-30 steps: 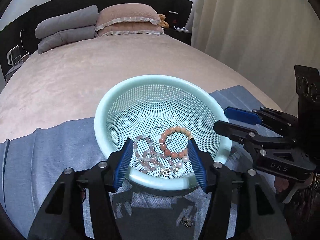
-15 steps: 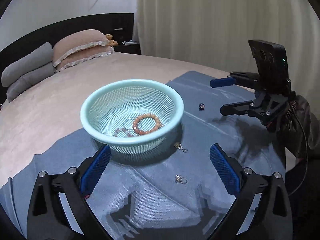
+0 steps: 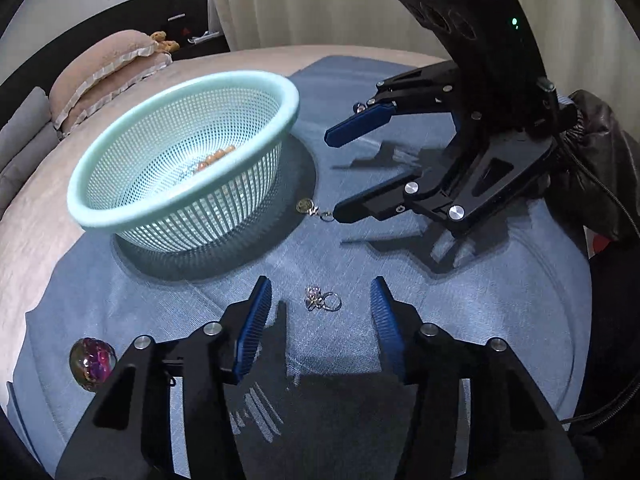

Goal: Organize jewelry

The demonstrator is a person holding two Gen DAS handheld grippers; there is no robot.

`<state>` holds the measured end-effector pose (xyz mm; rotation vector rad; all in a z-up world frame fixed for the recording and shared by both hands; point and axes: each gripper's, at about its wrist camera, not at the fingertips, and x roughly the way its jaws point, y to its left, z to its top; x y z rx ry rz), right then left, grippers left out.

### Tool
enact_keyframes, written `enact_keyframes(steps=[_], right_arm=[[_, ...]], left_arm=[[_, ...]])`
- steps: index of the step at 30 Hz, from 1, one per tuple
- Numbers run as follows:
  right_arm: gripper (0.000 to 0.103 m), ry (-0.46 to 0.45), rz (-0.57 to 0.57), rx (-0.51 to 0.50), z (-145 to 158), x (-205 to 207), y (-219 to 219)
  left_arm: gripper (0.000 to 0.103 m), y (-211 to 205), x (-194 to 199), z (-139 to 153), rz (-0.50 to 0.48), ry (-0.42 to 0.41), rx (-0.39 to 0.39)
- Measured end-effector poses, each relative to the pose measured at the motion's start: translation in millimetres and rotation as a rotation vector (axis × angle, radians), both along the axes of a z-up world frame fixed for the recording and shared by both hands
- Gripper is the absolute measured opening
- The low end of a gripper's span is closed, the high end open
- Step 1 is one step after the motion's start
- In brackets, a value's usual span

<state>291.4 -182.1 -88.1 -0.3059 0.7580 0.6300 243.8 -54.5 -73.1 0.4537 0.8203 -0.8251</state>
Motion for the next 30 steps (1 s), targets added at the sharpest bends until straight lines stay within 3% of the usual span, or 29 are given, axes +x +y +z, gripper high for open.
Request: enact_keyframes(steps=[1,4,5,7,8,10,15,20,24,30], right_arm=[[0.06,0.005,-0.002,-0.007,-2,2,2],[0.039,0.041,-0.013,-0.036,-10,9,9],[0.029,0.058,-0.021,-0.057,-14,11,12],[0.022,0.071,-0.017,-0.065,-18,11,15],[0.011,0.081,-0.013,-0.062,-18,11,16],[0.003,0.087,-0.013,-0.065,-18,9,16],[0.002,0.126,-0.018,-0.011,-16,-1,4],[0.002,0.104,-0.038,0.053,-2,-22,-17],[0.002,0.046,-0.062,0.115,24,-37,-38],[0.002,-0.099,-0.1,0.222,82,-52,-56]], left_arm=[[0.045,0,1,-5,0.008,0.007,0.015],[0.031,-1,6,-14,0.033,0.025,0.027],[0.017,0,7,-14,0.035,0.031,0.016],[0.011,-2,9,-15,0.041,0.038,0.024],[0.011,-2,9,-15,0.044,0.037,0.027],[0.011,-3,8,-15,0.053,0.036,0.025],[0.011,1,4,-14,0.082,0.059,-0.011],[0.01,10,-10,-6,0.124,0.055,-0.071],[0.01,27,-15,15,0.227,0.013,-0.143],[0.01,47,-8,59,0.459,-0.04,-0.185]])
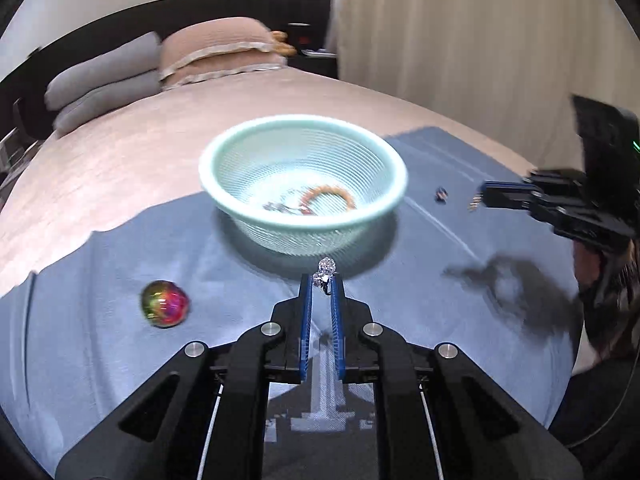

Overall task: Organize jewelry
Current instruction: 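Carry both pieces over the basket and open both grippers to release them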

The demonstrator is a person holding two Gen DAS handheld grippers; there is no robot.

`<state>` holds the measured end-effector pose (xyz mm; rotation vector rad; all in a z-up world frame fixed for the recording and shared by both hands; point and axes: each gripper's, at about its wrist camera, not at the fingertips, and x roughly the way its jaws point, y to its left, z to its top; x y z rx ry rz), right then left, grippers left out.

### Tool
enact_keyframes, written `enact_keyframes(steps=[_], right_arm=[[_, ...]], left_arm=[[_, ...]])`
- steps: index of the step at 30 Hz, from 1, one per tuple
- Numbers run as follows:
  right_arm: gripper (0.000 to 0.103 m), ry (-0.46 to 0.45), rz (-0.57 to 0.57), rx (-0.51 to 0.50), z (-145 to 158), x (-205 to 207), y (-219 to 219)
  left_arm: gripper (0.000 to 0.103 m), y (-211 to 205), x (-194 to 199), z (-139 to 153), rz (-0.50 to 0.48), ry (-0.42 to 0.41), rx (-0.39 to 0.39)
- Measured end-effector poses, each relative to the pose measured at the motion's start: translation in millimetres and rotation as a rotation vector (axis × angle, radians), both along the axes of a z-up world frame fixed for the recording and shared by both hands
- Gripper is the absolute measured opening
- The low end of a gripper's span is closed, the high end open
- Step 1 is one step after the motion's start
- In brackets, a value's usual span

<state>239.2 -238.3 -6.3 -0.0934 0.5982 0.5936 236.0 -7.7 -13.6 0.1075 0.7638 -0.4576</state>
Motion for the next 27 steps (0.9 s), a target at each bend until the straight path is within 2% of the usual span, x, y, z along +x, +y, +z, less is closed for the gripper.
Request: enact_keyframes(steps=[5,9,13,16,20,27], right_arm=[[0.002,-0.102,-0.033,0.031,46,3,4],[0.002,-0.145,-0.033,0.012,69,21,20],[0.002,-0.148,-0.062,0.033,74,45,28],[0.002,-0.119,-0.086,0.046,66,62,35],[0.002,-0.051,-0.125,0.057,42,82,41],[0.002,0.056,-0.151,-0.012,-8,100,54]], left_arm=[[0.01,-3,19,30,0.066,0.019,-0.051],[0.01,-13,39,47,0.15,-0.03,-0.002],[0.01,-22,66,49,0.231,-0.035,0.034],[0.01,-24,85,40,0.259,0.018,0.006],[0.01,-30,97,26,0.272,0.051,0.028],[0.01,-43,101,4,0.255,0.099,0.06]])
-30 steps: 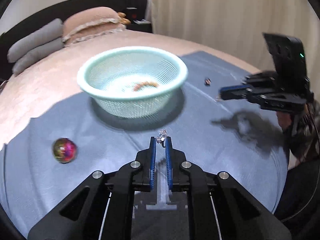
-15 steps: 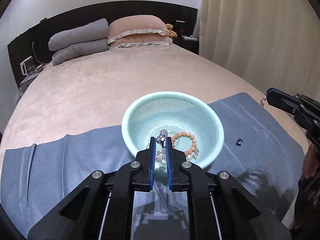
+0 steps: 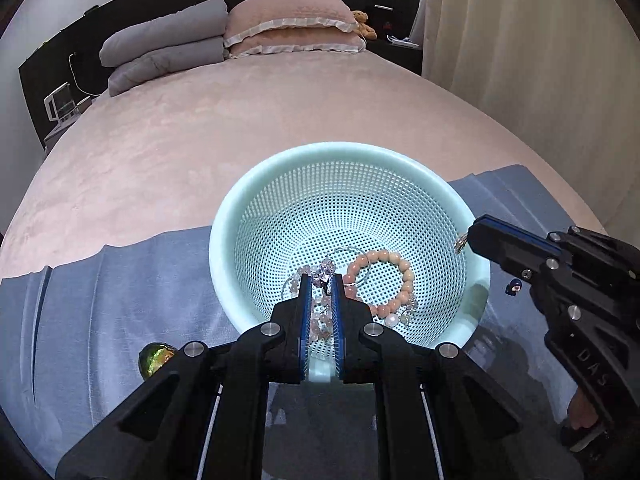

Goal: Organize jewelry

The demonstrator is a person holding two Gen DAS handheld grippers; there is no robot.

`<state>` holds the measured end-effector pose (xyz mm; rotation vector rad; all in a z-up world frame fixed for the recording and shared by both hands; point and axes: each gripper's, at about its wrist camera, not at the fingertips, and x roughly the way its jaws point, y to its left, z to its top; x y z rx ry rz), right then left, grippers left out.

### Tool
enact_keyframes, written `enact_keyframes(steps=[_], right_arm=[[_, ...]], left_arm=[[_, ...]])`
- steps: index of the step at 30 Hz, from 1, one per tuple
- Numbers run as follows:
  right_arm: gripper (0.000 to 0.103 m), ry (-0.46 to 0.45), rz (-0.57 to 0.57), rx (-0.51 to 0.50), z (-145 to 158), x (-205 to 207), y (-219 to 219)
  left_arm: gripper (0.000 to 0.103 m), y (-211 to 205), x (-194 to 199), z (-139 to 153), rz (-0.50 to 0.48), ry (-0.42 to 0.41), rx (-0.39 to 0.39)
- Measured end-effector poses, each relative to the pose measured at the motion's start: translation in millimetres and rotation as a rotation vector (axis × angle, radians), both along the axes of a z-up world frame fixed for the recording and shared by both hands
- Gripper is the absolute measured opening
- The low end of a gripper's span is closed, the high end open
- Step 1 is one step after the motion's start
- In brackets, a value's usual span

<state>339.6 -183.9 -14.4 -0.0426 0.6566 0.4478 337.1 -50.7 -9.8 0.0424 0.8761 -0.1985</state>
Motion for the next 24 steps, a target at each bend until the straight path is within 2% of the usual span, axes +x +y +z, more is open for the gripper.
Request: enact_keyframes(steps=[9,12,13,14,15,16,18,20,21,22,23,24], right_arm=[[0.002,0.02,-0.012,-0.012,-14,2,-2],[0.006,0.011,-0.023,-0.03,-14,2,-1],[0.007,0.012,-0.028,-0.026,-14,2,-2],[0.007,0.017,-0.032,-0.02,-14,3,-4],[0.008,0.02,-0.045,-0.017,-14,3,-7],[0.013,0.018,-0.06,-0.017,-13,3,-9],[0.045,-0.002,-0.097,-0.004,-11,2,-17],[0.05,-0.03,-0.143,0.017,-7,-1,-28],[0.053,-0.031,-0.16,0.026,-5,-1,-33],[0.059,-0.033,-0.185,0.041,-4,-1,-39],[0.075,-0.042,-0.218,0.062,-2,-1,-46],[0.087,-0.054,-0.253,0.091,0,-3,-53]], left_arm=[[0.01,-7,-2,-9,-0.008,0.015,0.015],[0.014,-9,-7,-8,-0.02,-0.014,0.024],[0.027,-9,-8,-7,-0.02,-0.016,0.028],[0.047,-8,-9,-6,-0.017,-0.026,0.031],[0.055,-6,-11,-4,-0.006,-0.047,0.038],[0.062,-5,-13,-2,0.004,-0.067,0.047],[0.065,-1,-16,3,0.01,-0.099,0.047],[0.079,8,-19,9,0.025,-0.13,0.031],[0.081,13,-19,11,0.044,-0.15,0.027],[0.089,19,-19,13,0.072,-0.167,0.026],[0.097,25,-19,14,0.106,-0.177,0.025],[0.097,32,-18,14,0.137,-0.18,0.016]])
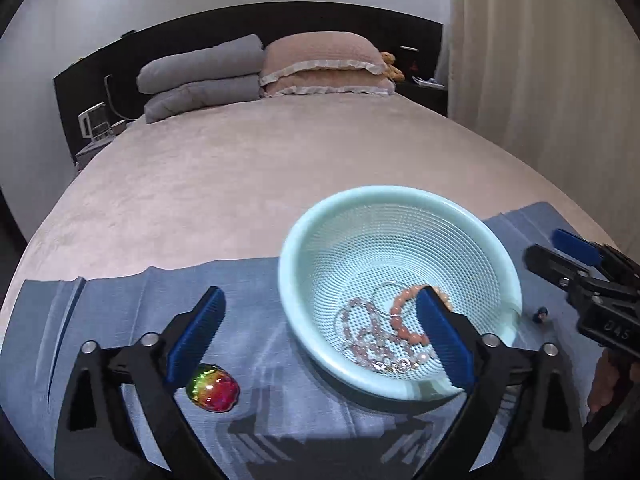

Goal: Organize jewelry

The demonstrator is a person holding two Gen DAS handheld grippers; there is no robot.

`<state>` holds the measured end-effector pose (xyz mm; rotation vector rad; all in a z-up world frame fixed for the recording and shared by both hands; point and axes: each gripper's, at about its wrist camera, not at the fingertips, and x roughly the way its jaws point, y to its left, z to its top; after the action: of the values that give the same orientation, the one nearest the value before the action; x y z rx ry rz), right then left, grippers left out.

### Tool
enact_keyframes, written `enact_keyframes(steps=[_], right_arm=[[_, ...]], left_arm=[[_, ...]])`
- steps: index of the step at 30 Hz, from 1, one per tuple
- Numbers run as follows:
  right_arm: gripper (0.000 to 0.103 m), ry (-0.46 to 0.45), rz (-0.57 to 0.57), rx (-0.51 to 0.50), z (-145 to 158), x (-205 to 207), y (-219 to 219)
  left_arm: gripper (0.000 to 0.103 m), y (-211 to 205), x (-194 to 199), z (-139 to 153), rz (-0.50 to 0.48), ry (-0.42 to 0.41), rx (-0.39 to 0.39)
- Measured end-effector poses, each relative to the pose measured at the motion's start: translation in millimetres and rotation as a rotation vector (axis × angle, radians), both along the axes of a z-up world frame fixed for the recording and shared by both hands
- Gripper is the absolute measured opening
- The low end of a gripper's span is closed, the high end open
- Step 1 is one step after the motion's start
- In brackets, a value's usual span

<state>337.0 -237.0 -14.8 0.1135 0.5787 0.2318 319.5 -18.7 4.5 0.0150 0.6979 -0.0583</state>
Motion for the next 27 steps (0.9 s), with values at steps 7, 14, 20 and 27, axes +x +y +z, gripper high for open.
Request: enact_keyframes(steps=[7,14,20,27], right_arm=[[0.087,0.094,-0.05,0.139,-17,14,-23],[0.066,0.211,-0.006,0.124,-43,23,-7],[0.03,0.262,0.064,0.121,-47,23,11],[0.029,0.249,0.081,0.069,-35,7,15]], left_arm=[[0.097,15,13,-19,0.033,0.092,-0.068],[0.09,7,17,-37,0.012,0.155,-0.044],[0.046,-4,17,-48,-0.068,0.214,-0.061],[0.045,-5,3,-42,-0.068,0.224,-0.026]])
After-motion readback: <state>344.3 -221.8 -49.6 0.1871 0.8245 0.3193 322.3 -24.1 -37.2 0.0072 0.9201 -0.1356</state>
